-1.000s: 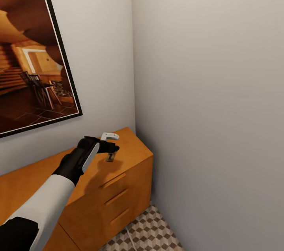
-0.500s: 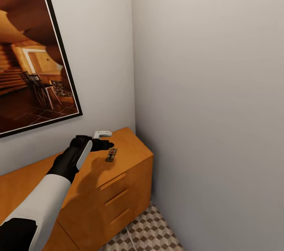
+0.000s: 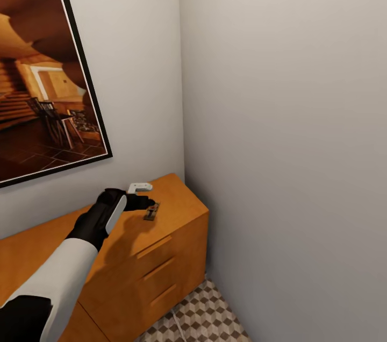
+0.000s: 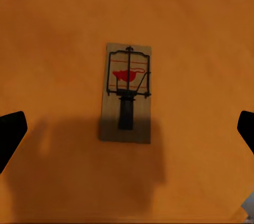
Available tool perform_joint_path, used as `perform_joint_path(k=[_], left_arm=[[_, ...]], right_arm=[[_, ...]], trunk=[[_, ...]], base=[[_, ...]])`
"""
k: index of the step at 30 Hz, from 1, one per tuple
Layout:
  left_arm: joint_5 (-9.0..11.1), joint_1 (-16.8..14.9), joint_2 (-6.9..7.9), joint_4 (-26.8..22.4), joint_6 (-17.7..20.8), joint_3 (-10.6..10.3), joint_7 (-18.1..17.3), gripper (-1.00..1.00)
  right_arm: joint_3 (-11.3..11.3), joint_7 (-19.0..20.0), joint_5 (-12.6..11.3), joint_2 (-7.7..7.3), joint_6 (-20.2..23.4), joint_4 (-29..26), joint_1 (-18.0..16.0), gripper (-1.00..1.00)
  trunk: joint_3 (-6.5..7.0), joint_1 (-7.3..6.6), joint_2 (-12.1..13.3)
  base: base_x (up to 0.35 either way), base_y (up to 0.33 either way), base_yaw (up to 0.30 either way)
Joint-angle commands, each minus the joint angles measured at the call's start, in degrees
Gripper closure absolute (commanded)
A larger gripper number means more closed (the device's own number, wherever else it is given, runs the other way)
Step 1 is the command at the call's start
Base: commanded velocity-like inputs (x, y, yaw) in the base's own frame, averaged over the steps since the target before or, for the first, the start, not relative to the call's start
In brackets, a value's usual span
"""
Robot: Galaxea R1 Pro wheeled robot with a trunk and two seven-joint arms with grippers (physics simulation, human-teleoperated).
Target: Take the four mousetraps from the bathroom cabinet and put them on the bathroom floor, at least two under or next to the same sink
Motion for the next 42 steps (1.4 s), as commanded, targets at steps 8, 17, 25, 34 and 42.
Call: perform_joint_path(k=[8,17,25,34,42], left_arm=[[0.3,-0.1,-0.65,5.2,-6.3,-0.3,0.0,-1.0],[0.3,-0.1,-0.95,7.7,-7.7,-0.3,0.0,-1.0],[0.3,-0.1,-1.62,8.0,-7.8,-0.6,-0.1,-1.0],[0.3,-0.1,-1.71,8.6,-7.8,-1.1,0.0,-1.0],[0.3,-0.1,-1.69,8.7,-7.8,-1.1,-0.1,-1.0]], right_arm=[[0.3,-0.4,0.2,0.02,-0.1,0.1,-0.1,1.0],[0.3,-0.4,0.2,0.02,-0.1,0.1,-0.1,1.0],[0.3,-0.3,0.2,0.02,-0.1,0.1,-0.1,1.0],[0.3,-0.3,0.2,0.02,-0.1,0.1,-0.1,1.0],[0.3,-0.3,0.2,0.02,-0.1,0.1,-0.1,1.0]], trunk=[[-0.13,0.03,-0.1],[-0.13,0.03,-0.1],[-0.13,0.03,-0.1],[-0.13,0.03,-0.1],[-0.13,0.03,-0.1]], base=[[0.0,0.0,0.0],[0.0,0.0,0.0],[0.0,0.0,0.0],[0.0,0.0,0.0],[0.0,0.0,0.0]])
